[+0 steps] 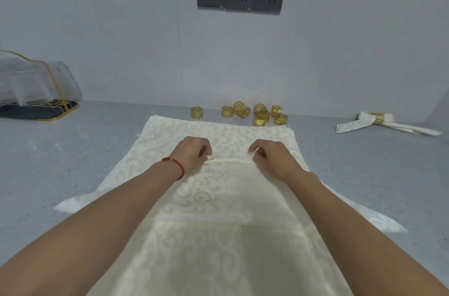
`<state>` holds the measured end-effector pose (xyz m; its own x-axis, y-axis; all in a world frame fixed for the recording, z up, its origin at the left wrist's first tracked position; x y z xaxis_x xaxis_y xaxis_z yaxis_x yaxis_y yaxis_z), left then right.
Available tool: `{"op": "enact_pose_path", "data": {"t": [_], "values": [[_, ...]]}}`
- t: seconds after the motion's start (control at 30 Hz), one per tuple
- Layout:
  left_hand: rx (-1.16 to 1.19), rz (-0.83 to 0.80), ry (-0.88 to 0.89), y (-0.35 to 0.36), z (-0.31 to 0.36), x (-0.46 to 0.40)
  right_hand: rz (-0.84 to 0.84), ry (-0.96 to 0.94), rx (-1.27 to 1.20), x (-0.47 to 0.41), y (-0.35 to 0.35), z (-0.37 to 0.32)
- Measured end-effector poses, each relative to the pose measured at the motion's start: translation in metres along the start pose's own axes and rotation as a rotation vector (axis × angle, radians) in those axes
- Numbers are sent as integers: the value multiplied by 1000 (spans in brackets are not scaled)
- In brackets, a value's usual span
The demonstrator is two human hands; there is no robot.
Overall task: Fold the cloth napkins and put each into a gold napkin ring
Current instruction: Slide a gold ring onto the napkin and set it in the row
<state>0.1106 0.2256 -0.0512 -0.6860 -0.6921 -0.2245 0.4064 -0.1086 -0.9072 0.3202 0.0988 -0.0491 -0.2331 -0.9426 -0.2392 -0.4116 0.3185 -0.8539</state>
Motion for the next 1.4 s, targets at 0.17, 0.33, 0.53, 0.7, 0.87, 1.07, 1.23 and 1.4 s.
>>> {"op": "enact_pose_path", "data": {"t": [0.17, 0.33, 0.53, 0.7, 0.87, 1.07, 1.23, 1.4], "values": [[-99, -63, 74, 0, 4, -1, 11, -33, 59, 5, 9, 4], [-351, -60, 206, -2, 21, 10, -23, -78, 260, 12, 6, -9], [-643, -87, 410, 0, 33, 26, -43, -328, 573, 26, 9, -22], [-374, -190, 272, -3, 27, 31, -126, -159, 463, 24, 4, -24], [-29, -45, 9, -5, 8, 30, -21, 40, 108, 23, 4, 0], [-171, -76, 68, -1, 13, 27, 45, -21, 259, 33, 6, -5], [-405, -39, 136, -2, 24, 38, 38, -275, 626, 50, 9, -20], [-548, -145, 313, 0, 32, 51, -84, -409, 730, 64, 7, -31]]}}
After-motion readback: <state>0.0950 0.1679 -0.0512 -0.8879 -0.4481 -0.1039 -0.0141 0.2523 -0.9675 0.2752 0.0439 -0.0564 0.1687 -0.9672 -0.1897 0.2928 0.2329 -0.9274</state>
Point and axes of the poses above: each hand's wrist, its own x-axis away from the middle knuckle, its own y-axis out of the palm, z = x × y, the point moved 5 cm from there along -x, towards the middle knuckle
